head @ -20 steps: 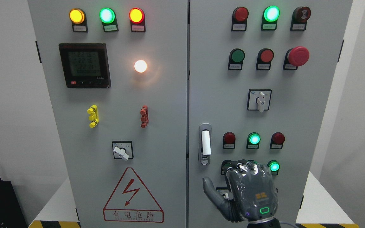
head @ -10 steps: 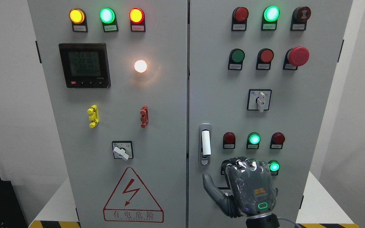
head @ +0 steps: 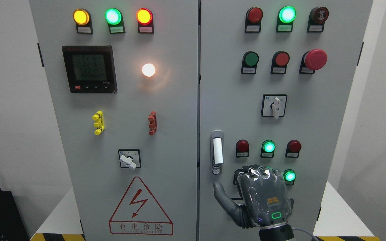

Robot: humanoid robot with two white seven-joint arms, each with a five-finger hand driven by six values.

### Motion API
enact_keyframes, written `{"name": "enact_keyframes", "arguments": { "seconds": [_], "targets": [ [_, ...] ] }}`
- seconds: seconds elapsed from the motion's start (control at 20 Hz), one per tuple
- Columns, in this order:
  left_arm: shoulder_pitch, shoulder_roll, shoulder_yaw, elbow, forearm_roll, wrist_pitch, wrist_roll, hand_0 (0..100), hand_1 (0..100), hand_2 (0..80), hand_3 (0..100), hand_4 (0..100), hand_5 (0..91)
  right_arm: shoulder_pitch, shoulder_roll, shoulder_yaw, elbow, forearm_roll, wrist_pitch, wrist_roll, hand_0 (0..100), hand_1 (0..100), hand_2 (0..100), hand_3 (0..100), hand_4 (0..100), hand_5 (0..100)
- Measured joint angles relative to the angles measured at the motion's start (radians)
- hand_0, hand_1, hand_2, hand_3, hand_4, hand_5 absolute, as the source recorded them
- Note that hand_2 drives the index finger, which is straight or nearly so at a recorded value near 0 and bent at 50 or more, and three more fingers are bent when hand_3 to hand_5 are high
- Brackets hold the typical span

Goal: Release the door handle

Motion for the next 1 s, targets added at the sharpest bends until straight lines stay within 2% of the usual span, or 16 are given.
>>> {"name": "enact_keyframes", "arguments": {
  "seconds": [0.25, 1.0],
  "targets": [
    [0.0, 0.0, 0.0, 0.0, 0.0, 0.0, 0.0, 12, 39, 0.0, 0, 0, 0.0, -0.009, 0.0, 0.001, 0.01, 0.001, 0.026, 0.025, 37, 0, 100, 100, 100, 96],
    [0.0, 0.0, 0.0, 0.0, 0.0, 0.0, 0.0, 12, 39, 0.0, 0, 0, 0.0, -0.054, 0.001, 0.002, 0.046, 0.001, 0.058, 0.031, 37, 0, 100, 100, 100, 96]
  ]
}}
